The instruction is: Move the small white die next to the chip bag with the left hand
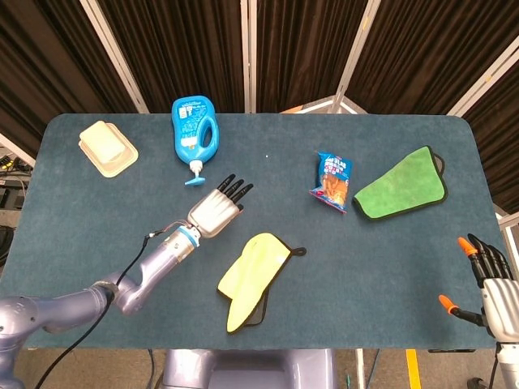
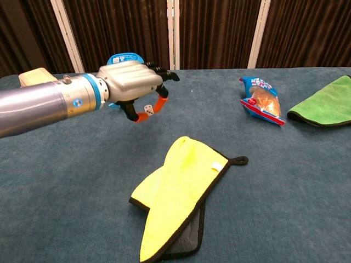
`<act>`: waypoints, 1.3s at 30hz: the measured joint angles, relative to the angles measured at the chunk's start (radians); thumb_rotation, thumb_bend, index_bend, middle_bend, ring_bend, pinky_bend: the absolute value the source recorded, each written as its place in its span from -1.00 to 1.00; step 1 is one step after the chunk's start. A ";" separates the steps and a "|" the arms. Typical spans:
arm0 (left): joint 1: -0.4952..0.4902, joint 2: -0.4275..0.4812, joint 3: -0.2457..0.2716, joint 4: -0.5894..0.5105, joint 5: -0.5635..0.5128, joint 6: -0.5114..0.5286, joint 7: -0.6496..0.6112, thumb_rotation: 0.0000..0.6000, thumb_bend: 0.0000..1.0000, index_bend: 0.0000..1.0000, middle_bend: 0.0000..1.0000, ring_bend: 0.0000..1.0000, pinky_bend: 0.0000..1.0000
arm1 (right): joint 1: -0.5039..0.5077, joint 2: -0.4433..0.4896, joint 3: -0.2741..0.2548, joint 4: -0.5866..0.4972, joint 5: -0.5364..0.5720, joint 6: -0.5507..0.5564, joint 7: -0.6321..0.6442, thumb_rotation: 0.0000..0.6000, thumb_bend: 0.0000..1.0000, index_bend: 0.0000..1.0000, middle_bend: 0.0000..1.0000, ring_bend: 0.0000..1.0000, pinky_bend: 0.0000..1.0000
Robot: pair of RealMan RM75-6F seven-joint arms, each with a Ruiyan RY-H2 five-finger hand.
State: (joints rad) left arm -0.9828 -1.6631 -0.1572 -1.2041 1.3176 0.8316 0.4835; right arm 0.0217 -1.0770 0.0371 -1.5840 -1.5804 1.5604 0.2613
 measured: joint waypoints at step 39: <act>0.362 0.291 0.143 -0.506 0.047 0.531 0.124 1.00 -0.61 -1.00 -1.00 -1.00 -1.00 | -0.008 -0.001 -0.004 -0.008 -0.007 0.016 -0.024 1.00 -0.81 -0.95 -1.00 -1.00 -1.00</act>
State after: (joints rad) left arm -0.6205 -1.3726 -0.0139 -1.7096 1.3650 1.3622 0.6076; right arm 0.0132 -1.0777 0.0333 -1.5923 -1.5874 1.5769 0.2375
